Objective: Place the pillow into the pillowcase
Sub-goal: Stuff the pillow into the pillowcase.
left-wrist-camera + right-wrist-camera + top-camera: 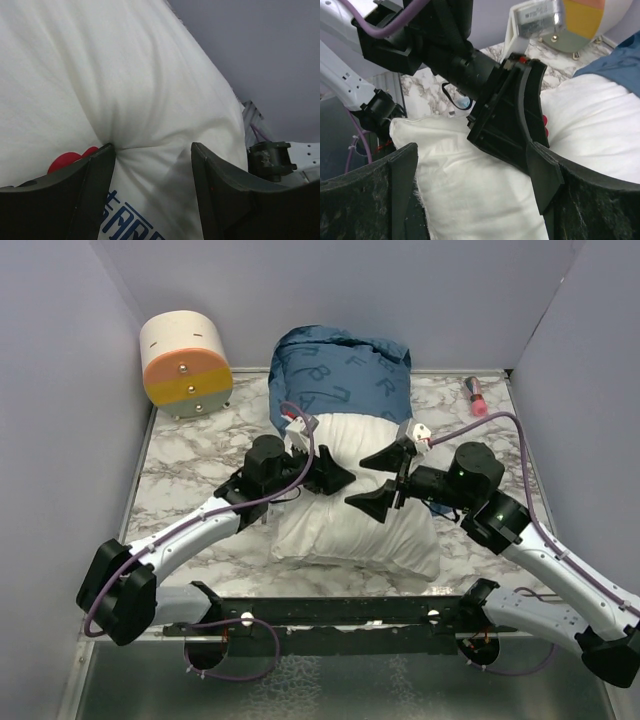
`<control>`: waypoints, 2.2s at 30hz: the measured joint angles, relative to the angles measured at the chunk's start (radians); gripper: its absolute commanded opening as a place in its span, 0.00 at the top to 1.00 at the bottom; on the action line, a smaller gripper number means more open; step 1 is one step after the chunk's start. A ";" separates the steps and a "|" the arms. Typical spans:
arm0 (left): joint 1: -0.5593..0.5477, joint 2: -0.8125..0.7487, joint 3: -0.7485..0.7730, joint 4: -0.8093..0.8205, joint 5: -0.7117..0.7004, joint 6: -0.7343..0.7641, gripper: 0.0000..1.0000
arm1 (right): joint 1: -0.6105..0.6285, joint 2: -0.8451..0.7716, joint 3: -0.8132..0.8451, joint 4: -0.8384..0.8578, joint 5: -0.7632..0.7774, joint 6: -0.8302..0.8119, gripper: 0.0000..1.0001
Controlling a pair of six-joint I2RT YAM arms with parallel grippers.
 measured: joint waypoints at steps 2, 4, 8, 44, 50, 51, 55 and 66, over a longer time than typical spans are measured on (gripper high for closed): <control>0.002 0.026 0.006 0.049 0.043 -0.023 0.32 | 0.000 -0.015 -0.023 -0.015 0.006 -0.002 0.12; 0.001 0.026 0.015 0.049 0.057 -0.021 0.28 | 0.000 -0.020 -0.049 -0.026 0.010 -0.003 0.12; 0.000 -0.050 0.017 -0.021 0.032 0.029 0.25 | 0.000 0.008 -0.134 -0.027 0.021 -0.003 0.13; 0.498 0.187 -0.246 0.303 0.217 -0.132 0.18 | -0.171 -0.024 -0.150 -0.183 0.580 0.158 0.58; 0.489 0.309 -0.202 0.361 0.214 -0.148 0.20 | -0.174 -0.028 -0.150 -0.185 0.536 0.153 0.54; 0.483 0.338 -0.185 0.378 0.215 -0.155 0.20 | -0.176 -0.029 -0.150 -0.185 0.525 0.151 0.50; 0.438 0.423 -0.127 0.419 0.216 -0.164 0.29 | -0.178 -0.035 -0.150 -0.185 0.471 0.134 0.32; 0.368 0.555 -0.055 0.443 0.246 -0.160 0.99 | -0.177 -0.051 -0.019 -0.155 0.068 0.037 0.08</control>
